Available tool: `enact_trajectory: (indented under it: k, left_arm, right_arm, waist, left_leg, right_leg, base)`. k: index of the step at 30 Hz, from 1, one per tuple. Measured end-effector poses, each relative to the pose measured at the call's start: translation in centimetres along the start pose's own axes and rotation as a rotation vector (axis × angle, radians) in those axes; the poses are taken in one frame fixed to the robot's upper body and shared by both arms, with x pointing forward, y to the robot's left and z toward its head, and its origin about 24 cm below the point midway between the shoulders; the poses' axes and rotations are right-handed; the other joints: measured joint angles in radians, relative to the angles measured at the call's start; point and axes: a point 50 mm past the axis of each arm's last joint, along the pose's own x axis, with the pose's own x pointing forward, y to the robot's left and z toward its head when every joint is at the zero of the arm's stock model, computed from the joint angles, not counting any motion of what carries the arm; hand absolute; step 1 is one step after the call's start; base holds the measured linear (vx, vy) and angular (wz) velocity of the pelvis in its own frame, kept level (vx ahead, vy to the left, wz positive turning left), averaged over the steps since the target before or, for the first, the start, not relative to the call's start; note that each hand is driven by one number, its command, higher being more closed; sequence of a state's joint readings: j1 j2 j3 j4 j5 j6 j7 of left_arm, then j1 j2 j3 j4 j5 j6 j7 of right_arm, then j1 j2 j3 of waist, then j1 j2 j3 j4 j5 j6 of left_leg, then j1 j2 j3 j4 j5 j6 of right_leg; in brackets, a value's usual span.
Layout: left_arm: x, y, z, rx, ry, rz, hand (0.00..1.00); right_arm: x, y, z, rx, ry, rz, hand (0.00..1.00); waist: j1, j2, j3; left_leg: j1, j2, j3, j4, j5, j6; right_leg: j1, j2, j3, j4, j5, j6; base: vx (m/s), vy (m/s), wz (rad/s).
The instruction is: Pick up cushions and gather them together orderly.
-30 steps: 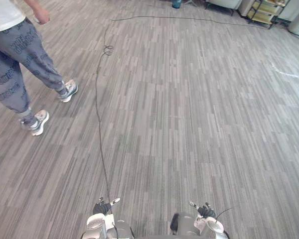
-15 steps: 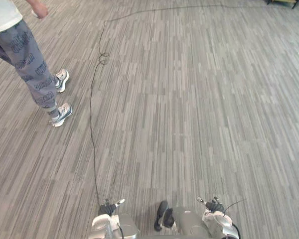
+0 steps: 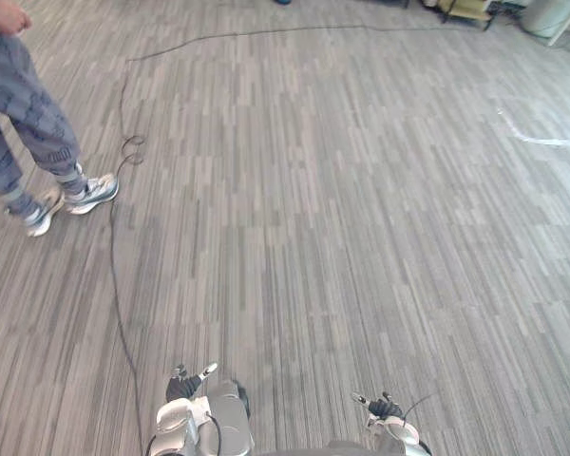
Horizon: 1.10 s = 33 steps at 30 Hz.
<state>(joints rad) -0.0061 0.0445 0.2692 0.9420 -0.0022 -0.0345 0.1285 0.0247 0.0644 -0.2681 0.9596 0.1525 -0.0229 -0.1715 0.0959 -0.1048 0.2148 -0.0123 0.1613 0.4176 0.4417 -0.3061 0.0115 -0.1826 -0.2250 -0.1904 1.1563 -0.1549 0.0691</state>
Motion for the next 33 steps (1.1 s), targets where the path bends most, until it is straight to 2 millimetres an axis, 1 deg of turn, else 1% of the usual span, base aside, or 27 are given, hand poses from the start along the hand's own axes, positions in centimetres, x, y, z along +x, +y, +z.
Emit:
enact_trajectory:
  k: [1,3,4,5,7,8,9,10,11,12,13,14,15,17,18,20,21,22,23,25,26,28,29,30,31,32,33]
  left_arm:
    - [0.0,-0.7,0.2,0.013,-0.006,-0.023,0.00]
    - [0.0,-1.3,0.3,0.015,-0.004,-0.040,0.00]
    - [-0.1,-1.5,-0.2,0.017,0.014,-0.044,0.00]
    - [-0.1,-1.5,-0.4,0.023,0.025,-0.046,0.00]
    - [-0.2,-1.8,-1.0,0.047,0.046,-0.059,0.00]
    - [-0.2,-1.9,-1.2,0.048,0.056,-0.063,0.00]
    - [-0.2,-2.0,-1.1,0.048,0.055,-0.065,0.00]
    - [-0.3,-2.2,-1.3,0.054,0.054,-0.069,0.00]
    - [-0.4,-2.3,-1.3,0.053,0.053,-0.070,0.00]
    - [-0.4,-2.3,-1.3,0.021,0.052,-0.061,0.00]
    - [-0.6,-2.1,-1.7,0.004,0.061,-0.051,0.00]
    - [-0.7,-2.0,-2.1,-0.007,0.071,-0.047,0.00]
    - [-0.7,-1.6,-1.7,-0.010,0.050,-0.038,0.00]
    - [-0.6,-1.4,-1.1,-0.009,0.022,-0.038,0.00]
    - [-0.5,-1.0,-0.3,-0.012,-0.018,-0.031,0.00]
    - [-0.7,-0.8,-0.3,-0.034,-0.031,-0.023,0.00]
    - [-0.8,-1.0,-0.3,-0.056,-0.043,-0.022,0.00]
    - [-0.9,-1.0,-0.3,-0.063,-0.044,-0.023,0.00]
    - [-0.9,-1.4,-0.3,-0.082,-0.044,-0.030,0.00]
    - [-0.9,-1.1,-0.3,-0.094,-0.047,-0.022,0.00]
    - [-0.8,-0.9,-0.2,-0.086,-0.049,-0.018,0.00]
    - [-0.7,-0.2,-0.3,-0.071,-0.040,-0.005,0.00]
    - [-0.5,0.1,-0.1,-0.055,-0.035,0.001,0.00]
    - [-0.4,0.1,-0.1,-0.047,-0.030,0.001,0.00]
    - [-0.3,0.1,-0.6,-0.029,0.003,0.001,0.00]
    - [-0.3,-0.1,-0.8,-0.021,0.013,-0.004,0.00]
    - [-0.3,-0.7,-0.7,-0.007,0.019,-0.021,0.00]
  right_arm:
    - [0.0,0.2,0.4,0.003,-0.018,0.007,0.00]
    - [0.1,0.1,0.9,0.005,-0.040,0.006,0.00]
    - [0.2,0.3,1.3,0.007,-0.048,0.010,0.00]
    - [0.2,0.4,1.5,0.010,-0.052,0.011,0.00]
    - [0.4,0.1,1.6,0.017,-0.044,-0.003,0.00]
    - [0.5,-0.5,1.7,0.008,-0.039,-0.016,0.00]
    - [0.6,-0.7,1.8,0.009,-0.042,-0.022,0.00]
    - [0.7,-1.4,2.2,0.016,-0.054,-0.035,0.00]
    - [0.7,-1.7,2.4,0.023,-0.061,-0.044,0.00]
    - [0.7,-2.0,2.8,0.028,-0.072,-0.052,0.00]
    - [0.7,-2.2,3.0,0.028,-0.084,-0.058,0.00]
    - [0.7,-2.0,3.0,0.017,-0.084,-0.050,0.00]
    - [0.6,-1.4,2.8,-0.002,-0.077,-0.030,0.00]
    - [0.5,-0.7,2.3,-0.020,-0.063,-0.007,0.00]
    - [0.3,0.3,1.8,-0.042,-0.044,0.024,0.00]
    - [0.2,1.2,1.5,-0.058,-0.036,0.052,0.00]
    - [0.1,1.8,1.4,-0.057,-0.033,0.065,0.00]
    - [0.1,1.9,1.3,-0.055,-0.031,0.068,0.00]
    - [0.1,1.9,0.8,-0.063,-0.009,0.067,0.00]
    - [0.0,1.8,-0.1,-0.083,0.035,0.066,0.00]
    - [0.0,1.9,-0.2,-0.088,0.035,0.070,0.00]
    - [-0.1,1.3,-0.6,-0.069,0.038,0.047,0.00]
    - [-0.1,0.9,-0.9,-0.062,0.044,0.037,0.00]
    - [-0.1,0.8,-0.9,-0.063,0.044,0.034,0.00]
    - [-0.1,0.7,-0.5,-0.055,0.024,0.032,0.00]
    - [-0.1,0.7,0.0,-0.050,-0.002,0.036,0.00]
    - [-0.1,0.8,0.3,-0.053,-0.015,0.043,0.00]
  waist:
    - [-0.008,0.008,0.000]
    - [-0.017,0.007,0.001]
    - [-0.034,0.008,0.001]
    - [-0.044,0.012,0.003]
    - [-0.053,0.015,0.006]
    - [-0.057,0.022,0.009]
    - [-0.059,0.025,0.007]
    - [-0.060,0.072,0.005]
    - [-0.072,0.094,0.004]
    - [-0.075,0.126,0.009]
    - [-0.069,0.157,0.011]
    - [-0.059,0.164,0.018]
    - [-0.055,0.150,0.027]
    - [-0.051,0.122,0.035]
    - [-0.036,0.094,0.030]
    - [-0.020,0.085,0.026]
    - [-0.007,0.090,0.022]
    - [-0.003,0.092,0.023]
    - [0.011,0.099,0.020]
    - [0.028,0.076,-0.002]
    - [0.028,0.063,-0.013]
    - [0.018,0.029,-0.033]
    - [0.015,0.008,-0.023]
    - [0.016,0.005,-0.020]
    - [0.008,0.021,-0.010]
    - [0.000,0.027,-0.006]
    - [-0.012,0.038,-0.006]
  left_leg:
    - [0.080,0.006,0.030,-0.065,-0.023,-0.033]
    - [0.142,0.003,0.068,-0.114,-0.034,-0.056]
    - [0.203,-0.002,0.107,-0.165,-0.033,-0.061]
    - [0.239,-0.005,0.124,-0.193,-0.031,-0.065]
    - [0.324,-0.040,0.148,-0.271,-0.018,-0.088]
    - [0.386,-0.050,0.144,-0.290,-0.012,-0.105]
    - [0.402,-0.044,0.144,-0.286,-0.004,-0.118]
    - [0.392,0.017,0.120,-0.172,0.021,-0.163]
    - [0.345,0.074,0.077,-0.023,0.045,-0.176]
    - [0.237,0.158,-0.010,0.255,0.154,-0.095]
    - [0.147,0.220,-0.059,0.464,0.242,-0.065]
    - [0.083,0.250,-0.075,0.611,0.210,-0.087]
    - [-0.003,0.251,-0.100,0.712,0.151,-0.105]
    - [-0.090,0.224,-0.106,0.711,0.102,-0.091]
    - [-0.196,0.186,-0.094,0.612,0.060,-0.064]
    - [-0.277,0.137,-0.104,0.415,0.046,-0.056]
    - [-0.329,0.092,-0.135,0.224,0.052,-0.062]
    - [-0.337,0.081,-0.148,0.175,0.059,-0.065]
    - [-0.352,0.042,-0.185,0.009,0.108,-0.091]
    - [-0.337,-0.005,-0.214,-0.022,0.262,-0.056]
    - [-0.339,-0.011,-0.203,-0.009,0.233,-0.049]
    - [-0.316,-0.016,-0.156,0.066,0.135,-0.018]
    - [-0.244,-0.025,-0.110,0.083,0.075,-0.006]
    - [-0.216,-0.031,-0.101,0.083,0.058,-0.003]
    - [-0.131,-0.039,-0.096,0.078,0.010,0.002]
    - [-0.076,-0.039,-0.089,0.061,-0.006,0.002]
    - [0.016,-0.038,-0.068,0.002,-0.028,0.002]
  right_leg:
    - [-0.077,-0.015,-0.090,-0.035,-0.034,-0.042]
    - [-0.154,-0.026,-0.190,-0.181,-0.052,-0.048]
    - [-0.181,-0.016,-0.279,-0.392,-0.044,-0.053]
    - [-0.188,0.004,-0.317,-0.517,-0.024,-0.062]
    - [-0.187,0.066,-0.367,-0.835,0.091,-0.076]
    - [-0.176,0.077,-0.348,-0.871,0.199,-0.203]
    - [-0.173,0.082,-0.345,-0.841,0.212,-0.235]
    - [-0.174,0.098,-0.349,-0.746,0.124,-0.243]
    - [-0.158,0.120,-0.356,-0.722,0.078,-0.239]
    - [-0.116,0.168,-0.343,-0.720,0.027,-0.242]
    - [-0.074,0.221,-0.316,-0.733,0.002,-0.250]
    - [-0.025,0.256,-0.277,-0.744,-0.025,-0.259]
    - [0.051,0.276,-0.235,-0.769,-0.055,-0.257]
    - [0.149,0.280,-0.193,-0.824,-0.073,-0.245]
    - [0.239,0.282,-0.131,-0.903,-0.084,-0.226]
    - [0.301,0.282,-0.061,-0.957,-0.090,-0.201]
    - [0.337,0.275,0.002,-0.974,-0.107,-0.182]
    - [0.347,0.273,0.019,-0.979,-0.113,-0.175]
    - [0.380,0.261,0.072,-0.992,-0.135,-0.140]
    - [0.428,0.221,0.163,-0.985,-0.178,-0.098]
    - [0.429,0.205,0.168,-0.978,-0.175,-0.100]
    - [0.361,0.161,0.189,-0.788,-0.149,-0.055]
    - [0.262,0.119,0.200,-0.507,-0.105,0.013]
    - [0.226,0.106,0.198,-0.398,-0.079,0.040]
    - [0.140,0.077,0.163,-0.154,-0.057,0.059]
    - [0.109,0.058,0.120,-0.080,-0.059,0.049]
    - [0.036,0.029,0.034,-0.024,-0.076,0.003]
  base:
    - [0.47,0.048,-0.55]
    - [0.52,0.033,-0.52]
    - [0.51,0.000,-0.44]
    - [0.65,-0.015,-0.52]
    - [0.69,-0.054,-0.32]
    - [0.66,-0.081,-0.17]
    - [0.66,-0.131,-0.24]
    - [0.51,-0.123,-0.18]
    - [0.62,-0.193,-0.36]
    - [0.63,-0.159,-0.57]
    - [0.76,-0.114,-1.00]
    - [0.76,-0.040,-1.17]
    - [0.63,-0.012,-0.88]
    - [0.52,-0.024,-0.67]
    - [0.54,-0.008,-0.76]
    - [0.62,0.084,-1.15]
    - [0.60,0.171,-1.26]
    - [0.64,0.254,-1.30]
    - [0.64,0.320,-1.11]
    - [0.73,0.381,-1.27]
    - [0.56,0.283,-0.75]
    - [0.67,0.364,-0.54]
    - [0.76,0.414,-0.60]
    - [0.72,0.338,-0.51]
    - [0.44,0.171,-0.35]
    - [0.62,0.196,-0.43]
    - [0.50,0.135,-0.34]
